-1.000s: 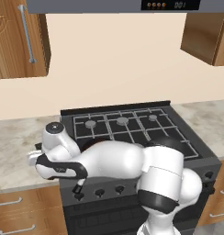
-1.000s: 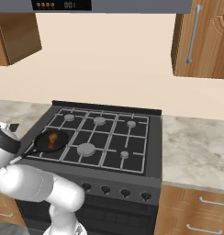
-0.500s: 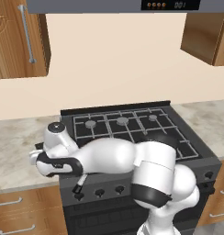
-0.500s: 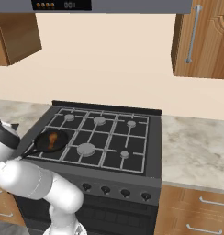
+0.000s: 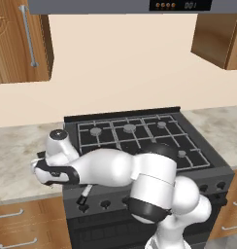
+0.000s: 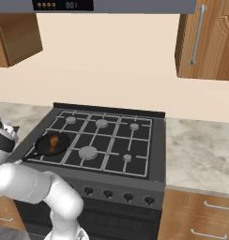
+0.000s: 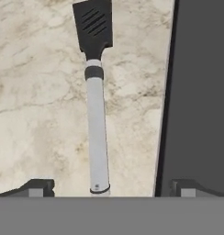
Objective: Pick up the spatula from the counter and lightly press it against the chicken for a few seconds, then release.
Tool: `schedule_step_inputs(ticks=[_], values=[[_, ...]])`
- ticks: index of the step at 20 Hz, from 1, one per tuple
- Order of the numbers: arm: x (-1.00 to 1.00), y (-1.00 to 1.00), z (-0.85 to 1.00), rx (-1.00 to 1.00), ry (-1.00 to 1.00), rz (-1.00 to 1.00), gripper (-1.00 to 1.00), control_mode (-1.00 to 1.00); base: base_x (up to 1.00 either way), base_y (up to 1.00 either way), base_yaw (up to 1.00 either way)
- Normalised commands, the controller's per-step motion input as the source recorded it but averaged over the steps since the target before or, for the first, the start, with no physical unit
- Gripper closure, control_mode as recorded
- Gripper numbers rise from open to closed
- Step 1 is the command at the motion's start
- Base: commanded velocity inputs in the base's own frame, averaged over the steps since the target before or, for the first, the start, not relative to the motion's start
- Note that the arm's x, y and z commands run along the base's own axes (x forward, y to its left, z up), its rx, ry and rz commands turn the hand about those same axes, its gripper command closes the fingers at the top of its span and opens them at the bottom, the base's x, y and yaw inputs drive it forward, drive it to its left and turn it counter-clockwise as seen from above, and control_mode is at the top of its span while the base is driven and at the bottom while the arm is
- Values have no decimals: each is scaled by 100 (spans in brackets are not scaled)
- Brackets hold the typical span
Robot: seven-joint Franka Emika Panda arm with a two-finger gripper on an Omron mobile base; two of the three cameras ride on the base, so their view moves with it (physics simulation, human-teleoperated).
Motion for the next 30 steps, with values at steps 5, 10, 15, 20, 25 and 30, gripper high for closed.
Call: schedule_step_inputs(ticks=[5,10,15,20,25,30], values=[[13,8,-11,0,0,0,-100,-100,0,0,0],[16,5,-13,0,2,0,-100,-100,0,0,0],[16,14,-14,-1,2,0,-100,-100,0,0,0],[17,18,-12,-1,1,0,-100,-100,0,0,0],[17,14,-16,0,2,-1,-100,-100,0,0,0],[17,14,-23,-1,3,-1,-100,-100,0,0,0]])
